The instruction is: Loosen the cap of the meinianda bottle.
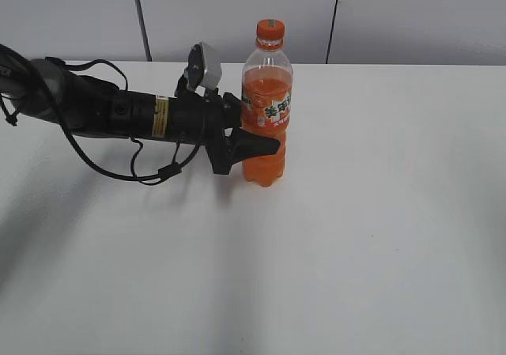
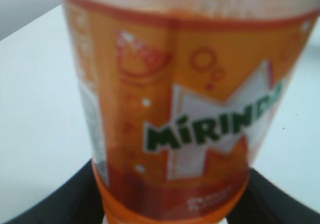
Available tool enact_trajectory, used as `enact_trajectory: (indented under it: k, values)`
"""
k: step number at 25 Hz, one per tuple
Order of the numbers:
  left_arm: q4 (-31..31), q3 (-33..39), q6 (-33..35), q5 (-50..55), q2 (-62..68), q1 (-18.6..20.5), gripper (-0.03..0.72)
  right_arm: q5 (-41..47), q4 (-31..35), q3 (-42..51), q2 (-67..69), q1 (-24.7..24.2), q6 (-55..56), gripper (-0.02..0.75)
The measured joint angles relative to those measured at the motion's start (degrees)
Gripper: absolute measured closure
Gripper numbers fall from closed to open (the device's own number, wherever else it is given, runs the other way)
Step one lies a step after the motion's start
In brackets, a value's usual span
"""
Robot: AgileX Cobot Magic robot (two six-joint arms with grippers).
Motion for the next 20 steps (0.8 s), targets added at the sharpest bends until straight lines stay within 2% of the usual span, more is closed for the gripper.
enact_trajectory:
  k: [12,17,20]
  values:
    - [0.75,-0.01,0.00,-0.37,0.00,0.00,0.283,9.29,-0.13,-29.51,34.96,0.00,5.26,0.303]
    - [0.80,-0.01,0.00,-0.47,0.00,0.00,0.283,10.02,0.05,-39.40,46.37,0.00,5.96,0.303]
    - [0.80,-0.01,0.00,-0.47,0.00,0.00,0.283,10.04,2.44,-44.40,51.62,0.00,6.36,0.303]
